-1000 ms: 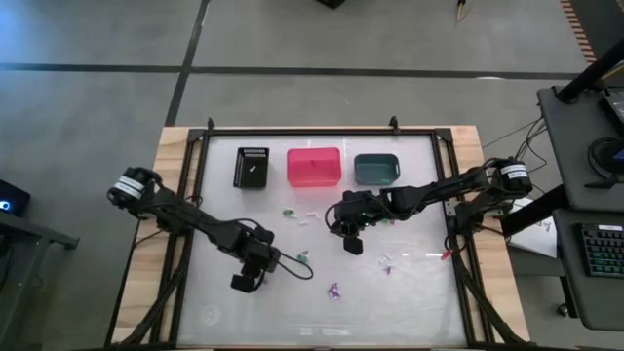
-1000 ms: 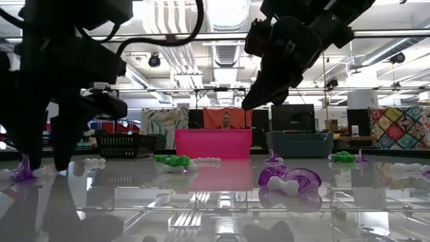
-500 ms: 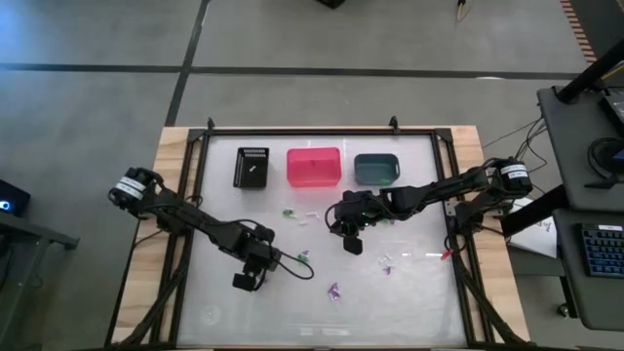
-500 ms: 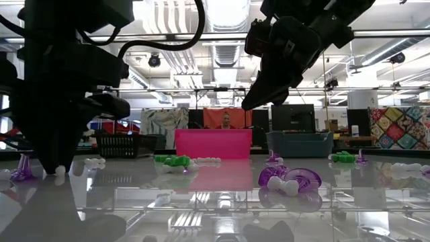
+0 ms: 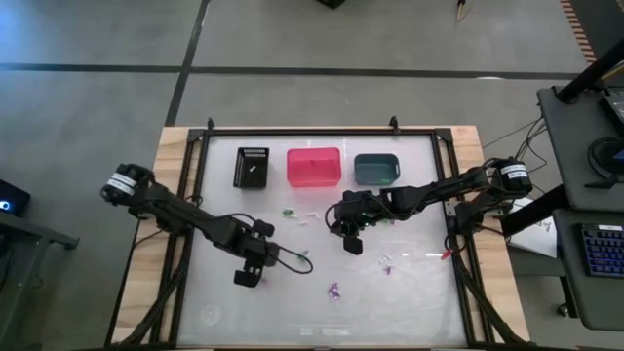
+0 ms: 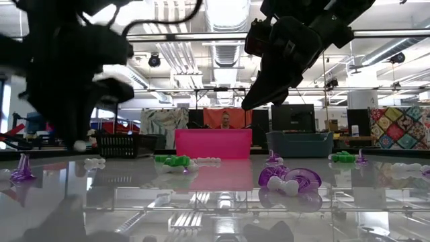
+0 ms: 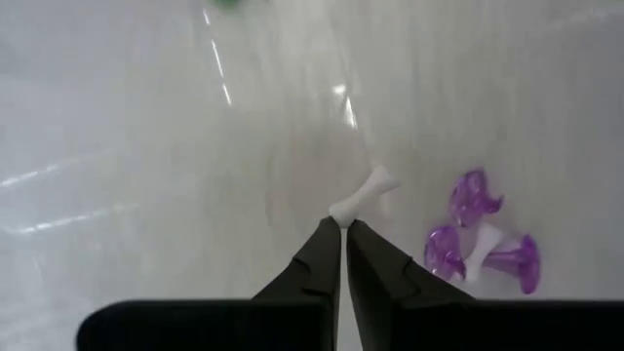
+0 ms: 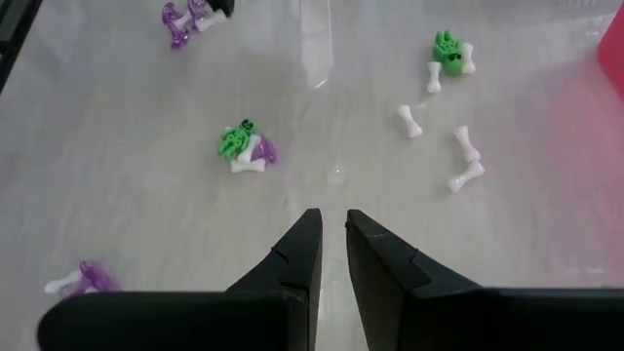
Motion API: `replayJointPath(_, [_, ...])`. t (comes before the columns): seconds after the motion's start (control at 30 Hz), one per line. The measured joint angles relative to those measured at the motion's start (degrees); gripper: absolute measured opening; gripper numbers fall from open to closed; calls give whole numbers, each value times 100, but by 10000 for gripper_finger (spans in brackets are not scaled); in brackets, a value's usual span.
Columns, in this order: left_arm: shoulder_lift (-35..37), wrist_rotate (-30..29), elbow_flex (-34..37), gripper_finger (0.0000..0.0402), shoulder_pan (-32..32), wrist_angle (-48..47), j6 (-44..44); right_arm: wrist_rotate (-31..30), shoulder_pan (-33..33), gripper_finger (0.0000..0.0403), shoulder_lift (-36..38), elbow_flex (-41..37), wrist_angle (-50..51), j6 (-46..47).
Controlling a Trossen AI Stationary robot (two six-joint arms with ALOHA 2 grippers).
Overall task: Sort Halloween decoration
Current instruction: Put the white bone toy into the black bin
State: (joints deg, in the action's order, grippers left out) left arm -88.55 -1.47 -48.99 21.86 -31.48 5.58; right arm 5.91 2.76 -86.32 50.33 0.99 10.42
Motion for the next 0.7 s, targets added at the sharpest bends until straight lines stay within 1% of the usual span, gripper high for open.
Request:
replayJointPath(0.13, [540, -268, 0, 0, -178, -38, 90, -1, 0, 43, 0, 0, 1, -6])
replayJointPath(0.23, [974, -485, 0, 0, -395, -267, 120, -2, -2, 43, 0, 0, 1, -12])
replayJointPath(0.3, [1267, -823, -2, 0, -577, -496, 208, -2, -2, 43, 0, 0, 1, -14])
replayJointPath(0.37, [1550, -1326, -2, 0, -849, -889, 383, 0, -2, 43, 0, 0, 2, -14])
replayJointPath(0.5, [2018, -2451, -2, 0, -1624, -1647, 742, -3, -2, 43, 0, 0, -2, -14])
replayJointPath(0.57, [2133, -2835, -2, 0, -2123, -1835, 728, -3, -2, 43, 0, 0, 0, -14])
replayJointPath(0.63, [2188, -2951, -2, 0, -2702, -1814, 512, -4, -2, 43, 0, 0, -2, -14])
replayJointPath(0.7, [2168, -2861, -2, 0, -3323, -1718, 138, -4, -2, 43, 0, 0, -2, -13])
